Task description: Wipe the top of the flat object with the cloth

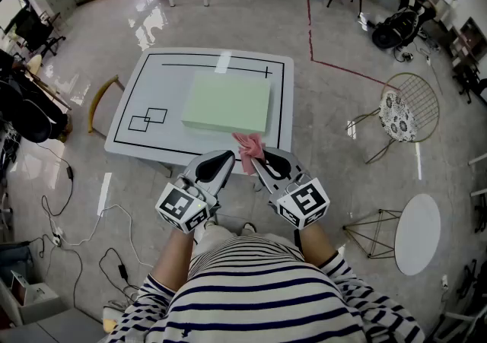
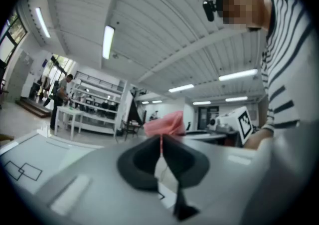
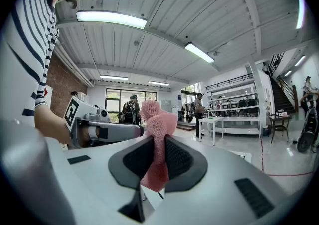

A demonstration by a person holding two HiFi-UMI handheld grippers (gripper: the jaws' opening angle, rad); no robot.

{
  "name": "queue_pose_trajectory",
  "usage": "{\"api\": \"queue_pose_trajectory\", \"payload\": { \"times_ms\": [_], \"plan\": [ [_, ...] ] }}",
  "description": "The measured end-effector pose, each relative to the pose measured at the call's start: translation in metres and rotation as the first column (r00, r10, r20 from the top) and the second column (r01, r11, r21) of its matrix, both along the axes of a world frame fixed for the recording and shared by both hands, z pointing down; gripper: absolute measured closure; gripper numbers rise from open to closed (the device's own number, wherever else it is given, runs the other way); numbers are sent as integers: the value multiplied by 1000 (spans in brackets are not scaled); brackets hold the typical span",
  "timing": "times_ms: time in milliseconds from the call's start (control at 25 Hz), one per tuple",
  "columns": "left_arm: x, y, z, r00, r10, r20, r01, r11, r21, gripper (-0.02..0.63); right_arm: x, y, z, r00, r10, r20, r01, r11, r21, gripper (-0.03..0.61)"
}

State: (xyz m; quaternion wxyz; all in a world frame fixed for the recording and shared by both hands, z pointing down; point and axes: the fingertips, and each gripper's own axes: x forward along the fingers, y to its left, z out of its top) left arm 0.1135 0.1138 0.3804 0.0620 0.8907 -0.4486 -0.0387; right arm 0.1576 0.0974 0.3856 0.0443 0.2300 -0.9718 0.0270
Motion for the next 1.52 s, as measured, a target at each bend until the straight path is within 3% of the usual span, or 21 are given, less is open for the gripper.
{"api": "queue_pose_trajectory", "payload": {
  "times_ms": [640, 1000, 1280, 1520],
  "plan": [
    [3, -13, 3, 1000, 7, 14, -8, 1000, 3, 598, 0, -11, 2, 1000, -12, -10, 13, 1000, 10, 526],
    [-10, -23, 4, 997, -6, 72, 5, 1000, 13, 598, -8, -27, 1, 999, -1, 35, 3, 999, -48, 526],
    [-50, -54, 34, 970, -1, 243, -3, 1000, 16, 598, -44, -67, 22, 999, 12, -37, -15, 997, -74, 526],
    [-109, -97, 57, 953, 33, 302, -34, 999, 0, 597, -86, -112, 32, 994, 67, -81, -72, 995, -62, 526]
  ]
}}
